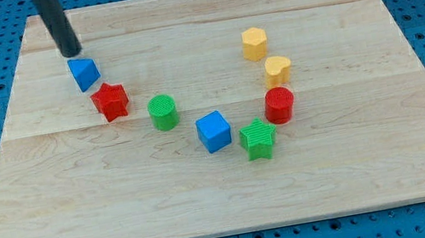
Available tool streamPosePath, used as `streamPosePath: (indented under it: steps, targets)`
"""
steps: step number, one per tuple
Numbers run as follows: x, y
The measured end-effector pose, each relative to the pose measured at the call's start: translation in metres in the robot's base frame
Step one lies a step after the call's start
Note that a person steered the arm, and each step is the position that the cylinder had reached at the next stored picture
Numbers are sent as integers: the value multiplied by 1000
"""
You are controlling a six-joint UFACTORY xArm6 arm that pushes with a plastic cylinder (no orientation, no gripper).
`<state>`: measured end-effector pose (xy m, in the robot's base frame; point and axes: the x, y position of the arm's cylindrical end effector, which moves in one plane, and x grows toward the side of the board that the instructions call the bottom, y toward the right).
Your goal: Slightly push the yellow heart towards the red circle
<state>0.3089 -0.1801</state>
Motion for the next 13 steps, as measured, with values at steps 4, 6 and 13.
streamPosePath:
  steps: [4, 6, 13]
  targets:
    - [57, 242]
    - [55, 263]
    - [51, 358]
